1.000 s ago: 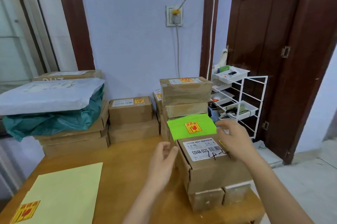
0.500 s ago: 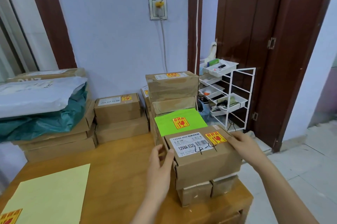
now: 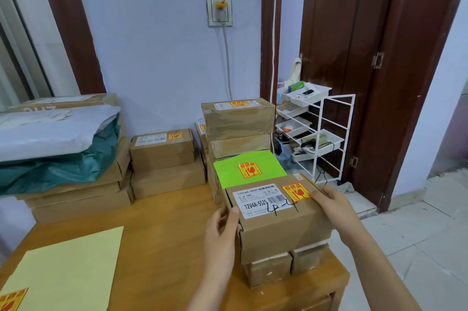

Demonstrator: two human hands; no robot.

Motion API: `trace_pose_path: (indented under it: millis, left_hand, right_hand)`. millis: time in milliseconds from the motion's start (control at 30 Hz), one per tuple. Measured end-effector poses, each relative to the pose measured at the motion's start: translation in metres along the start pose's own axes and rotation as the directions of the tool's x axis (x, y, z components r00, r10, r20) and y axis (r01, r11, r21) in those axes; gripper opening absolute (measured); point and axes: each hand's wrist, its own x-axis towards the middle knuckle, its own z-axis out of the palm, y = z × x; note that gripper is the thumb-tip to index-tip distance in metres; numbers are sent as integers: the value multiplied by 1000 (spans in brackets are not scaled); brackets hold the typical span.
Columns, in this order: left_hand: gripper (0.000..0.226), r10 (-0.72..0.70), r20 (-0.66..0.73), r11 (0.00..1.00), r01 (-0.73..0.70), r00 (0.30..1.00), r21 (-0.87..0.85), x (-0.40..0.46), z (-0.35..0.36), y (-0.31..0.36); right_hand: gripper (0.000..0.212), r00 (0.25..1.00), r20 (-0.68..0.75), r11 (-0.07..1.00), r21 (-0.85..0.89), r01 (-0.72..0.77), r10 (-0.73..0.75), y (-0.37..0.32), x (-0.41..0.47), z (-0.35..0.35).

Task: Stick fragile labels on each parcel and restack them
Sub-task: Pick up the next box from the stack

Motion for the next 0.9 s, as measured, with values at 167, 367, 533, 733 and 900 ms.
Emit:
trace_pose_path:
  millis: [167, 367, 533, 733, 900]
  left_hand:
    - [63, 22, -21, 1000, -22, 1000, 1, -3, 1, 4]
    - [41, 66, -41, 996, -68, 997, -54, -7, -2, 18]
    - [56, 76, -24, 994, -77, 997, -79, -5, -11, 29]
    - [35, 37, 40, 996, -34, 999, -80, -6, -16, 34]
    - [58, 52, 56, 996, -48, 997, -73, -10, -14, 33]
  right_hand:
    - [24, 1000, -9, 1000, 9, 15, -15, -6, -2, 1]
    - [19, 993, -33, 992, 51, 113, -112, -24, -11, 2]
    - [16, 982, -39, 982, 36, 184, -182, -42, -22, 2]
    - [18, 986, -38, 986, -43, 163, -165, -49, -25, 0]
    - [20, 989, -34, 989, -31, 143, -144, -50, -29, -7]
